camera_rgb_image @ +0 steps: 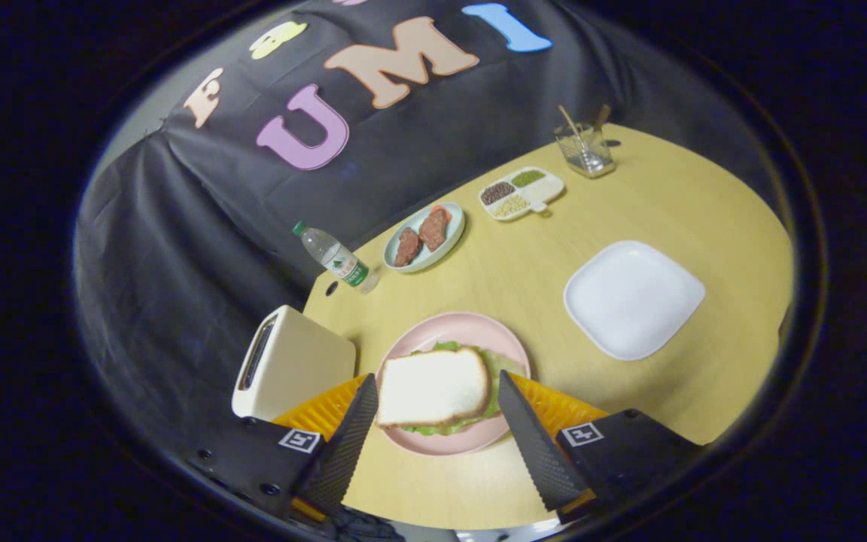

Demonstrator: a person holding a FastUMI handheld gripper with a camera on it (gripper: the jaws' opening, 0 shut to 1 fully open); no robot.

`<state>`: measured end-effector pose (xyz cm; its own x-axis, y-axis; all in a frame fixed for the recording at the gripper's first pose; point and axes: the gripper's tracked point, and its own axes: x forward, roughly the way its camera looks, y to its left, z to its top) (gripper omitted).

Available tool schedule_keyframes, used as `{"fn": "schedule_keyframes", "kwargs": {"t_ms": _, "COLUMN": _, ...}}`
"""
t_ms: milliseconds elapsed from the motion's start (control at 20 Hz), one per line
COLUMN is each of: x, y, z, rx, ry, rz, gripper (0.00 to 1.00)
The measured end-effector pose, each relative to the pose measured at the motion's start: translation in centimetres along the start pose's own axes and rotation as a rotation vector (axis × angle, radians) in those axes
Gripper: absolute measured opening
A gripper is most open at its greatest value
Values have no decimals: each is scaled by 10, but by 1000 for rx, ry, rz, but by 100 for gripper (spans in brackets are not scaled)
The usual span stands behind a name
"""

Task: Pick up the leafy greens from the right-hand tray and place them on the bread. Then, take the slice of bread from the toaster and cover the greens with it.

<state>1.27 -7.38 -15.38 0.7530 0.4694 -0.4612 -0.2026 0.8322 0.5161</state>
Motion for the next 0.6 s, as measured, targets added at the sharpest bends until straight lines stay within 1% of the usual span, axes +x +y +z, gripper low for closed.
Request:
{"fn": "schedule_keyframes", "kwargs": {"t_ms": 150, "x": -12, "y": -9, "z": 12, "rx": -182, "ry": -20, "rz": -102, "gripper": 100}}
{"fn": "schedule_keyframes", "kwargs": {"t_ms": 250, "x": -22, "y": -15, "z": 23, "rx": -310, "ry": -56, "rz": -170, "gripper": 100}}
{"fn": "schedule_keyframes", "kwargs": {"t_ms": 350, "x": -27, "y": -12, "z": 36, "rx": -426, "ry": -105, "rz": -210, "gripper": 100}}
{"fn": "schedule_keyframes", "kwargs": {"t_ms": 450, "x": -29, "y": 5, "z": 49, "rx": -510, "ry": -175, "rz": -194, "gripper": 100}}
{"fn": "schedule_keyframes", "kwargs": {"t_ms": 600, "x": -39, "y": 43, "z": 69, "rx": -588, "ry": -326, "rz": -113, "gripper": 100}}
